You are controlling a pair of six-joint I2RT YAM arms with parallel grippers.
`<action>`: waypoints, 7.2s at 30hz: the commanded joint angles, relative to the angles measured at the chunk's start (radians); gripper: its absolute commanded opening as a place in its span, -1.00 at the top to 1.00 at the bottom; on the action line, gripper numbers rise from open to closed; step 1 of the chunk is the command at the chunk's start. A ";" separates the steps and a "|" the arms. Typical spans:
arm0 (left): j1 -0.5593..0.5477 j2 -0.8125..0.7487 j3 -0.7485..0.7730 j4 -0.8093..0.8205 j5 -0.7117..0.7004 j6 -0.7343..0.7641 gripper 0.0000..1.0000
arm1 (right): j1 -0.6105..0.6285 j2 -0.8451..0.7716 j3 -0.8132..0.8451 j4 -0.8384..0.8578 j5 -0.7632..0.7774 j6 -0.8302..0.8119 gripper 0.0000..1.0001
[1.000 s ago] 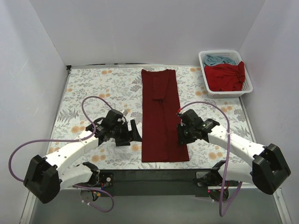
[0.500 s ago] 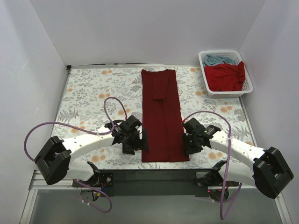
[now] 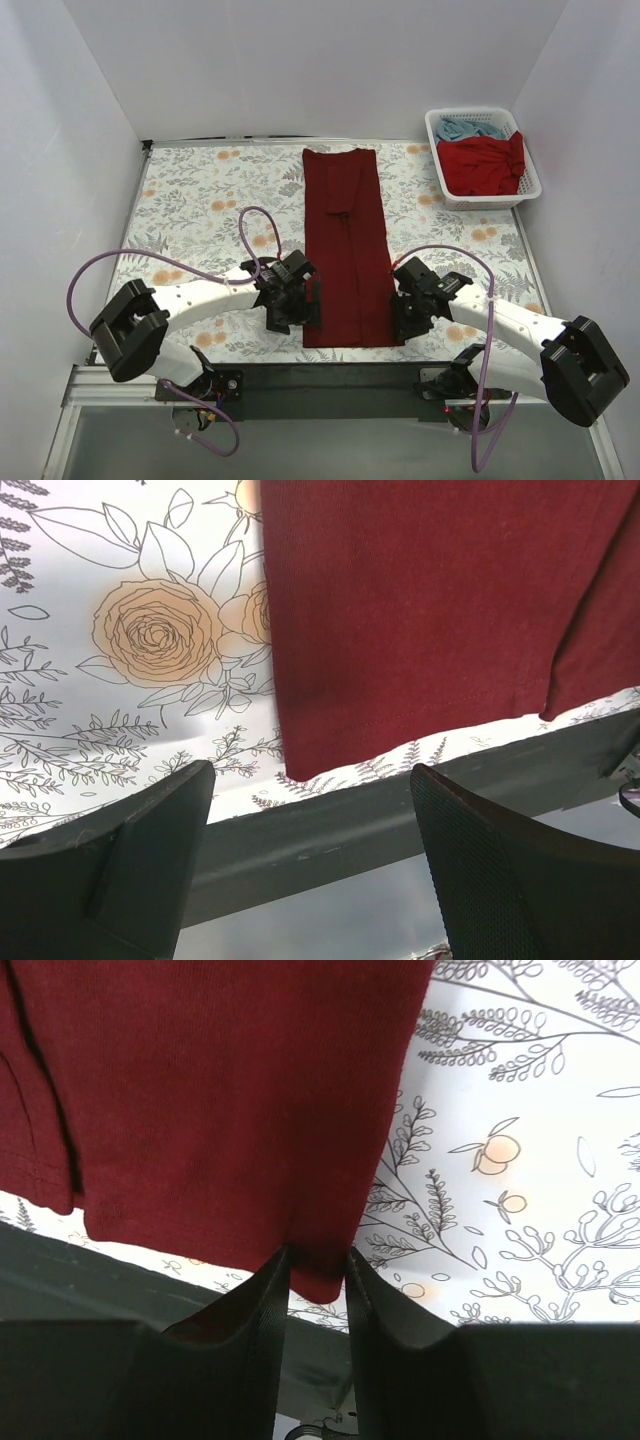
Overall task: Fold and stack the t-shirts
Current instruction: Fold the tshirt
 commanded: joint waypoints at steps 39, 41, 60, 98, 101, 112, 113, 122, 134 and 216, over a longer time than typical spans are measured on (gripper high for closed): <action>-0.091 0.264 0.139 -0.110 -0.043 -0.006 0.48 | 0.010 0.000 -0.057 0.044 -0.020 0.006 0.94; -0.093 0.271 0.140 -0.117 -0.045 -0.007 0.71 | 0.010 0.000 -0.056 0.043 -0.022 0.005 0.94; -0.165 0.044 0.080 -0.166 -0.022 -0.104 1.00 | 0.208 -0.005 0.127 -0.110 0.067 0.059 0.97; 0.456 0.451 0.602 0.230 -0.074 0.322 1.00 | -0.296 0.670 0.967 -0.034 0.133 -0.382 0.97; 0.470 0.488 0.616 0.244 -0.068 0.322 1.00 | -0.308 0.709 0.986 -0.014 0.123 -0.385 0.97; 0.482 0.571 0.622 0.282 -0.060 0.348 0.74 | -0.332 0.819 0.992 0.037 0.093 -0.377 0.73; 0.482 0.566 0.619 0.285 -0.060 0.355 0.53 | -0.332 0.818 0.994 0.037 0.092 -0.374 0.68; 0.467 0.396 0.539 0.282 -0.088 0.341 0.04 | -0.320 0.694 0.926 0.073 0.104 -0.348 0.50; 0.292 0.317 0.360 0.322 -0.125 0.258 0.28 | -0.219 0.534 0.675 0.260 0.046 -0.298 0.26; 0.364 -0.051 -0.418 0.799 0.072 -0.311 0.56 | -0.145 0.738 -0.100 1.873 -0.678 0.557 0.14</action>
